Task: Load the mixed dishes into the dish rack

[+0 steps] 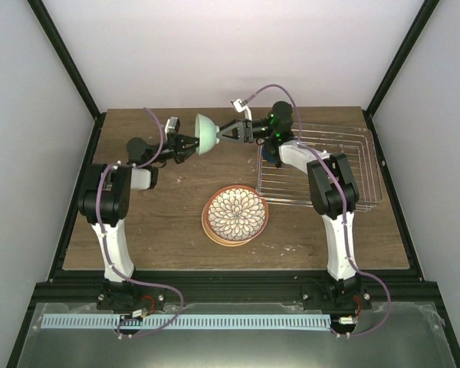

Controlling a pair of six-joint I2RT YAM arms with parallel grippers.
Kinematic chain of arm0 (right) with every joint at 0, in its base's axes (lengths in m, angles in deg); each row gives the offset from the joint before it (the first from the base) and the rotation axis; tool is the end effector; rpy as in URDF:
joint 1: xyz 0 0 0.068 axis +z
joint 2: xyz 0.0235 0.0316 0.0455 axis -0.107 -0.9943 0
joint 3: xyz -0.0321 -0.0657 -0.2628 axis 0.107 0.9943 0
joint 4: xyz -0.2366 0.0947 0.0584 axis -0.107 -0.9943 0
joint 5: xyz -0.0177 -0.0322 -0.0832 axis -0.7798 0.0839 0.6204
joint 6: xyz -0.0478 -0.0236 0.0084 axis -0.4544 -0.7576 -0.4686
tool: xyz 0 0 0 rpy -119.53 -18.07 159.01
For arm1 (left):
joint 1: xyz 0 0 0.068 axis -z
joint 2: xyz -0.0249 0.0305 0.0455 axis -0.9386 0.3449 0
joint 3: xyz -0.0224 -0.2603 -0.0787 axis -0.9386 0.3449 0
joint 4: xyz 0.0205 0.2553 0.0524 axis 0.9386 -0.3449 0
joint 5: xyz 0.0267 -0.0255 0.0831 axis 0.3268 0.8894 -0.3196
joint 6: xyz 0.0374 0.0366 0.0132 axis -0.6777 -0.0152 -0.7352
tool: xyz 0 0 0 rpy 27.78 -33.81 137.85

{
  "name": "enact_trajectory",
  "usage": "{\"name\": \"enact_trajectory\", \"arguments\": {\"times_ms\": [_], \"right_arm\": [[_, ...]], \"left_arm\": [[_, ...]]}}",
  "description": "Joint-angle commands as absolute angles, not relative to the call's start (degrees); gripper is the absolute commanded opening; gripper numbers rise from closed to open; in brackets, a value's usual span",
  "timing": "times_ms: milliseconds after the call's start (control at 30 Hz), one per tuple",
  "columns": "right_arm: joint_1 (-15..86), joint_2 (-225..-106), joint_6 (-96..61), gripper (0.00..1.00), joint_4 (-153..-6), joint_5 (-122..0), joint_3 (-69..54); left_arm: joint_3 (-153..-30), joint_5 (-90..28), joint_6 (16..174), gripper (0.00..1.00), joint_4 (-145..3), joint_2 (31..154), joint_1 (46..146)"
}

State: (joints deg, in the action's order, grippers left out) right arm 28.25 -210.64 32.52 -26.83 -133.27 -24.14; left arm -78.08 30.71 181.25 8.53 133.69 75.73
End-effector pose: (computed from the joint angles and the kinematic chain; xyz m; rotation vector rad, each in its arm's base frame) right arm 0.4395 0.2165 0.2664 -0.9968 1.5936 1.8721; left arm 0.3930 -0.0742 0.2116 0.0384 1.8503 -2.0731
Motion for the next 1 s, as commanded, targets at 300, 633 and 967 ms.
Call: {"name": "enact_trajectory", "arguments": {"times_ms": [300, 633, 967], "right_arm": [[29.98, -215.89, 20.79, 0.46, -44.08, -128.87, -33.33], [28.93, -215.71, 14.03, 0.46, -52.57, -125.49, -34.07], [27.5, -215.38, 8.74, 0.46, -58.96, -122.7, -33.83]], "left_arm": [[-79.61, 28.47, 180.41, 0.28, 15.7, 135.26, 75.66], [-78.61, 29.27, 181.03, 0.43, 16.77, 135.98, 74.78], [-78.18, 30.03, 180.99, 0.51, 16.95, 137.45, 74.65]]}}
